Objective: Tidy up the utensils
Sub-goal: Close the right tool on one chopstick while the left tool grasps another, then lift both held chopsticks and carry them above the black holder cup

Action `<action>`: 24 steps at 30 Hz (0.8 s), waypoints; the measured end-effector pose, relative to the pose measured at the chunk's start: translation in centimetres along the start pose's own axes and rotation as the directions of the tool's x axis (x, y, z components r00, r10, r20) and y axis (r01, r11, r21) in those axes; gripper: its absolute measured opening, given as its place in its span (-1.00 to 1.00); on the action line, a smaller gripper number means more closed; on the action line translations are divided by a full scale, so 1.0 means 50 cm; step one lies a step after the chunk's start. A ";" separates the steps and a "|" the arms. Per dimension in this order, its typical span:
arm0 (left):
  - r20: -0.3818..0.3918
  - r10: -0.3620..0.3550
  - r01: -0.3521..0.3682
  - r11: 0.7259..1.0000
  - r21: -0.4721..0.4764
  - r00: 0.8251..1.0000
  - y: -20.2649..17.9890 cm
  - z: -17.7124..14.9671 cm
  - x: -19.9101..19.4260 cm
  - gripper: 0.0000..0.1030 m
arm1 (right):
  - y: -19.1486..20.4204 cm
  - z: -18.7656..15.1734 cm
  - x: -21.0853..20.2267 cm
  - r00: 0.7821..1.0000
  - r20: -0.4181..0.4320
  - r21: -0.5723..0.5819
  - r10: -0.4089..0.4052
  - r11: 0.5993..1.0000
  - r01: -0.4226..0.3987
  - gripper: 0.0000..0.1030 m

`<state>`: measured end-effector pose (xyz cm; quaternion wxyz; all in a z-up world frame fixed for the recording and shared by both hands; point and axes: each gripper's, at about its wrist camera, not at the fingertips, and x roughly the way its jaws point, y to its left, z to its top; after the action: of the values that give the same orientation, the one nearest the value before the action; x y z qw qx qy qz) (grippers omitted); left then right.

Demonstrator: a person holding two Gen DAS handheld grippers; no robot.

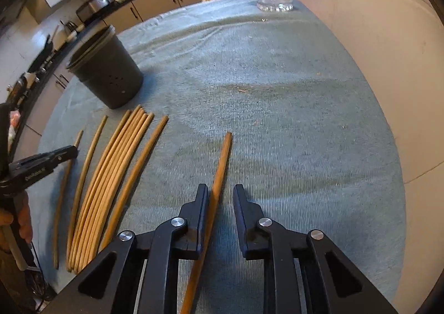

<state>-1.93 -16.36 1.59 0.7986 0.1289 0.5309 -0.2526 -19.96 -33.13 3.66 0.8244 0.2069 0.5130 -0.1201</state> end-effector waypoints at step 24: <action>0.336 -0.080 0.081 0.997 0.010 0.939 -0.024 -0.056 -0.250 -0.91 | 0.074 0.051 -0.131 0.964 0.231 -0.081 0.132 0.990 -0.116 -0.89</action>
<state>-8.60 -12.70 11.94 0.8666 0.0605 0.3925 -0.3022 -19.32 -31.15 11.30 0.8920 0.1952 0.4010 -0.0746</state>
